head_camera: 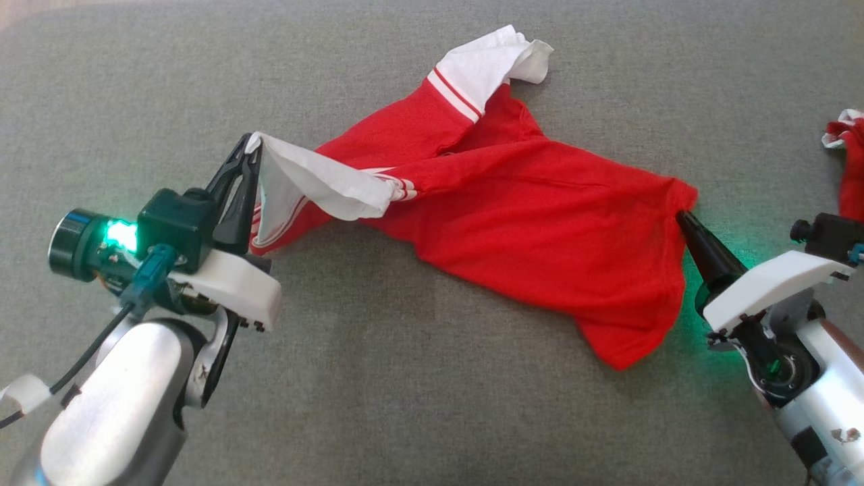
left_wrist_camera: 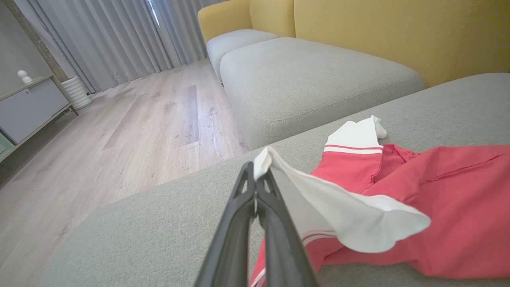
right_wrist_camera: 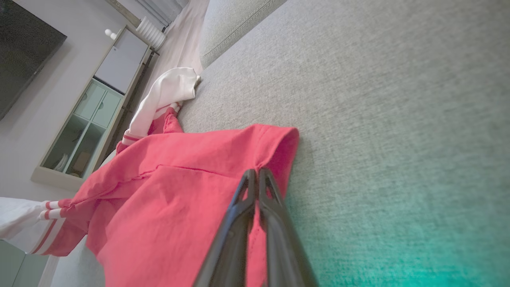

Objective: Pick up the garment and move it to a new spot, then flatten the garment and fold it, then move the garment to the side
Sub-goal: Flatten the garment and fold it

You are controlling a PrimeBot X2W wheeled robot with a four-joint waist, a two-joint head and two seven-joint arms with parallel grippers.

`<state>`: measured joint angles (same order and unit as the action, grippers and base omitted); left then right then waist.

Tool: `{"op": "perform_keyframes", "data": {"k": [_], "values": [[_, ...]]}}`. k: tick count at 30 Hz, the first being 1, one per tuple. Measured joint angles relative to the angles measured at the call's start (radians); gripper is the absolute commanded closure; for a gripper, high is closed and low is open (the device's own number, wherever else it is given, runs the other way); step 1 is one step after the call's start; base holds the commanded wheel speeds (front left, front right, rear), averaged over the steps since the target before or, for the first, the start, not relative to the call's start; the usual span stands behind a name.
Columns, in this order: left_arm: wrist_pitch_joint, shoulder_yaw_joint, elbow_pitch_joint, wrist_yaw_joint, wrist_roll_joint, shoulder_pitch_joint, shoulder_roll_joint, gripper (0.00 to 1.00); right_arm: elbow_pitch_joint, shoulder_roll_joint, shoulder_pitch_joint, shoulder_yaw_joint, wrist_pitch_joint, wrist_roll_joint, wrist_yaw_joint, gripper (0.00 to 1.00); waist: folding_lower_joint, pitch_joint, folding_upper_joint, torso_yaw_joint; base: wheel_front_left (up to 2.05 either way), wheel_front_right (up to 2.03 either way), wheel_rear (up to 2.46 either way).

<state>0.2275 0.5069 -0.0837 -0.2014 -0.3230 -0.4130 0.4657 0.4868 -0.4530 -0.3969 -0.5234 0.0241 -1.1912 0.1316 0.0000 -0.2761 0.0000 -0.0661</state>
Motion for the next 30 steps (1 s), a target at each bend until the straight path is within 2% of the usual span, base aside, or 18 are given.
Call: {"op": "perform_keyframes", "data": {"k": [8, 12, 21, 30], "values": [[-0.031, -0.002, 0.021, 0.0, -0.002, -0.001, 0.0, 1.0, -0.019, -0.044, -0.006, -0.054, -0.089, -0.015, 0.0, 1.0, 0.0, 0.019, 0.0, 0.0, 0.0, 0.0, 0.0], [-0.072, -0.02, 0.033, 0.021, -0.015, -0.005, 0.007, 1.0, -0.07, -0.125, -0.021, -0.055, -0.14, -0.021, 0.0, 1.0, 0.0, 0.054, 0.0, 0.007, 0.0, 0.0, 0.0], [-0.153, -0.082, 0.045, 0.117, -0.085, -0.112, 0.053, 1.0, -0.259, -0.344, -0.086, -0.025, -0.182, 0.014, 0.0, 1.0, -0.0001, 0.167, 0.0, 0.041, 0.0, 0.0, 0.0], [-0.171, -0.131, 0.035, 0.179, -0.123, -0.276, 0.086, 1.0, -0.432, -0.473, -0.16, 0.053, -0.15, 0.097, 0.0, 1.0, -0.0003, 0.273, 0.0, 0.093, 0.0, 0.0, 0.0]]}}
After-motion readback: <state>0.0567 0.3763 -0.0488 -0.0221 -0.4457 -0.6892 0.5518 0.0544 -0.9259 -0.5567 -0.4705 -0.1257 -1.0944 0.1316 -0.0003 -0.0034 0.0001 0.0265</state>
